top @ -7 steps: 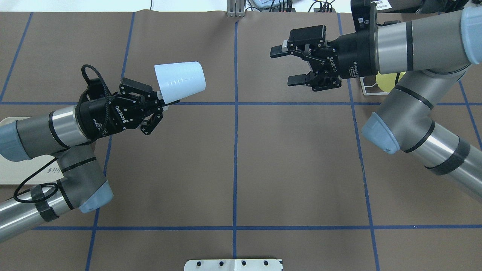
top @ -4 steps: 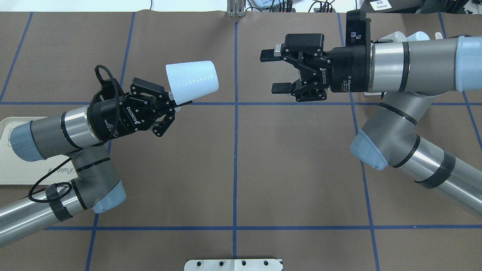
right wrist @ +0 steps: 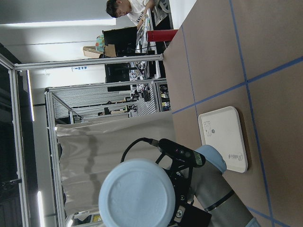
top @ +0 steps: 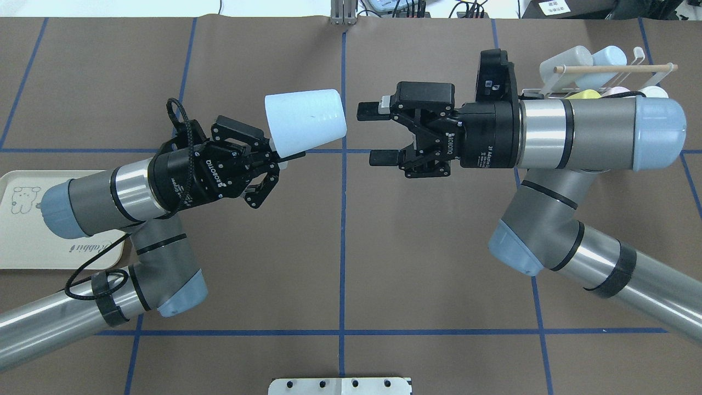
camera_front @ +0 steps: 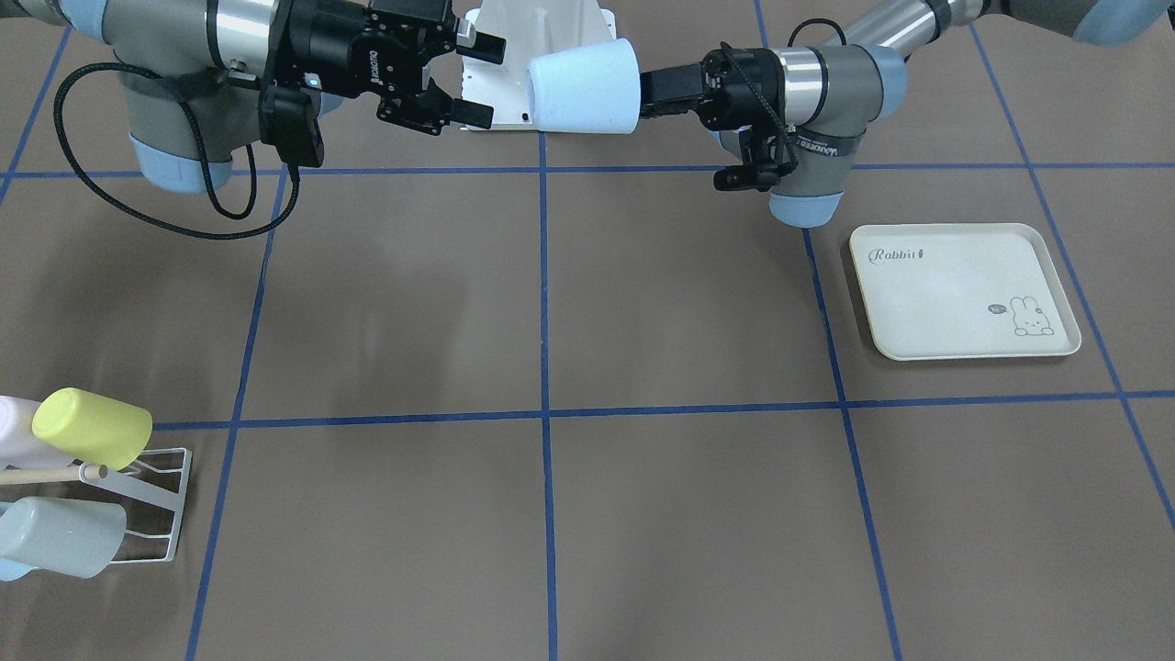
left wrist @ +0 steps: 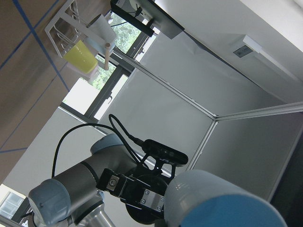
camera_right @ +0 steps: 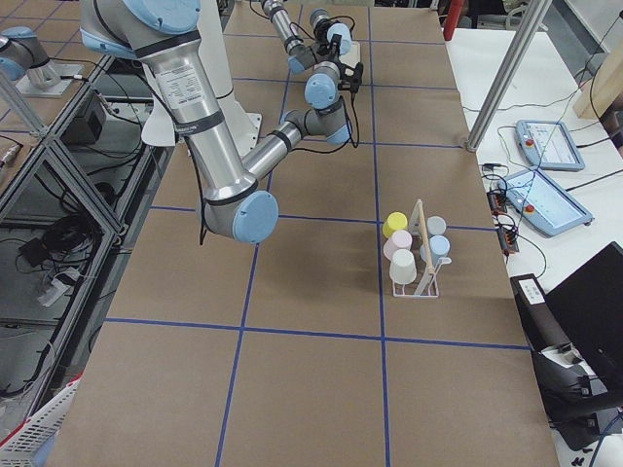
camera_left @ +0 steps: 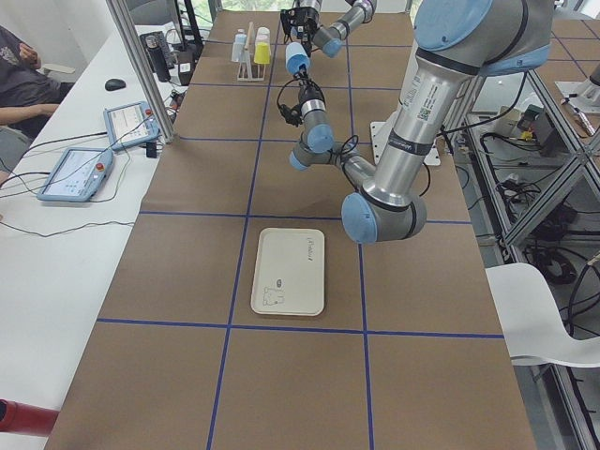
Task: Transfer IKEA cup to right arm and place on rack
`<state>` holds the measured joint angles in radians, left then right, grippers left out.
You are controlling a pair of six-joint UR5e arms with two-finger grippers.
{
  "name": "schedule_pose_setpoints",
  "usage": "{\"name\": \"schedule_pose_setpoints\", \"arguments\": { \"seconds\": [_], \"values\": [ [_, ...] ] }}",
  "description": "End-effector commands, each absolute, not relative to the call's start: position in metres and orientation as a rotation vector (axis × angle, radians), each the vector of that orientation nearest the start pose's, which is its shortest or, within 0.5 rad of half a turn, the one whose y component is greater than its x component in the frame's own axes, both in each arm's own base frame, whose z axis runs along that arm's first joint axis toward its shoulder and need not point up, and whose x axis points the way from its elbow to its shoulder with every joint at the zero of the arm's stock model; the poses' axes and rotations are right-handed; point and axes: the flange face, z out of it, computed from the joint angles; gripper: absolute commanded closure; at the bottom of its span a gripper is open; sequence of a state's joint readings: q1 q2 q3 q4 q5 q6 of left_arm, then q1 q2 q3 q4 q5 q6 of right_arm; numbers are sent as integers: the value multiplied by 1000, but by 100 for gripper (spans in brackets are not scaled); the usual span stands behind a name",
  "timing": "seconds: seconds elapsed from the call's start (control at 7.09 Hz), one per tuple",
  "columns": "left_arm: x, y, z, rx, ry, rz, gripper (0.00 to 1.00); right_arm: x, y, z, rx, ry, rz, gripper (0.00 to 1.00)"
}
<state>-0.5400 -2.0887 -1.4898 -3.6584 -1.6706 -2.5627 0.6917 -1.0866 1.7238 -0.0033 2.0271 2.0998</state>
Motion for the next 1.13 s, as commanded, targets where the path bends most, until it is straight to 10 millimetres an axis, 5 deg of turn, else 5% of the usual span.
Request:
{"name": "schedule_pose_setpoints", "arguments": {
  "seconds": [0.0, 0.42, 0.99],
  "values": [
    [408, -376, 231, -654, 2523, -456, 100, -350, -402, 165, -103, -2159, 208, 2],
    [425, -356, 222, -717, 2523, -416, 100, -353, -399, 163, -114, -2161, 204, 2],
    [429, -355, 219, -720, 2524, -411, 100, -358, -392, 160, -129, -2166, 190, 3]
  ]
}}
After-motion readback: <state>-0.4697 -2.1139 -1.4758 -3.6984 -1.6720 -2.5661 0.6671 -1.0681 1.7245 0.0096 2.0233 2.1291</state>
